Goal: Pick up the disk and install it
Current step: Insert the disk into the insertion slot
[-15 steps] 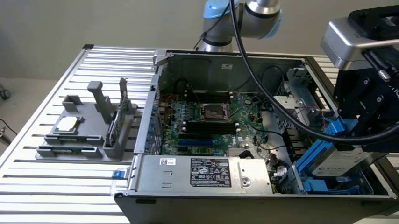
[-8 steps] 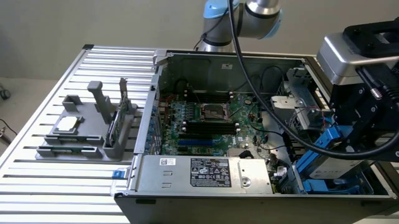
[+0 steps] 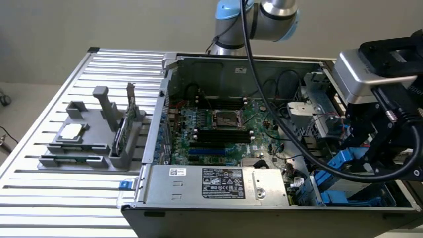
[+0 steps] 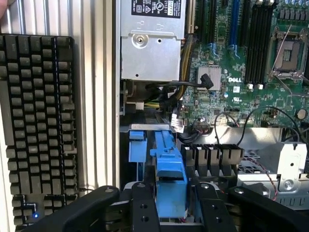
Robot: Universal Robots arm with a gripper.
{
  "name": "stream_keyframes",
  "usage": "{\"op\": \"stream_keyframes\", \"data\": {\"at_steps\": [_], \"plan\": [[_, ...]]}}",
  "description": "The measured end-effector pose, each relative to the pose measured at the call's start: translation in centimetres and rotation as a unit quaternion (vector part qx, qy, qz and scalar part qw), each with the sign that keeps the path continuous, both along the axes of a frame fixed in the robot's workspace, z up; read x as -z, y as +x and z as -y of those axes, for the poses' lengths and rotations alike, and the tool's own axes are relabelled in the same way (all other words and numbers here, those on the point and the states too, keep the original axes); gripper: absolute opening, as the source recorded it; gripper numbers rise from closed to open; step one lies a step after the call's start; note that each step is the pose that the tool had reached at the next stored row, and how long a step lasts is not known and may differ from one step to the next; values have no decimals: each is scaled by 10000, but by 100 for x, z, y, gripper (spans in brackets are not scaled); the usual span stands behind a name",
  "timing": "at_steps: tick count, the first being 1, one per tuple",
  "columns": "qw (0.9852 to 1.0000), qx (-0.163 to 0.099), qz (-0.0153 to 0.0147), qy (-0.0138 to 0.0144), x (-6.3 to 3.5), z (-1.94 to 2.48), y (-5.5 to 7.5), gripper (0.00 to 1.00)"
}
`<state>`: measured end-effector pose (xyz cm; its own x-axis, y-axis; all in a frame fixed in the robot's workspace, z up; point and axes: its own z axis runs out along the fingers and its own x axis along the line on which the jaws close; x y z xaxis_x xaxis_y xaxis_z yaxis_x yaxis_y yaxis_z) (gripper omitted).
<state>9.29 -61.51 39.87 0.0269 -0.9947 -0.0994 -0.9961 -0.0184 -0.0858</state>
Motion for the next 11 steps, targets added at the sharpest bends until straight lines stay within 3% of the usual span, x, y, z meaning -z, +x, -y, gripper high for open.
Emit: {"op": "stream_keyframes", "data": {"at_steps": [1, 8, 11], "plan": [[10000, -4, 0, 9, 6, 4, 0, 41], [10000, -16, 0, 30, 18, 18, 16, 41], [10000, -16, 0, 28, 25, 19, 89, 41]]}}
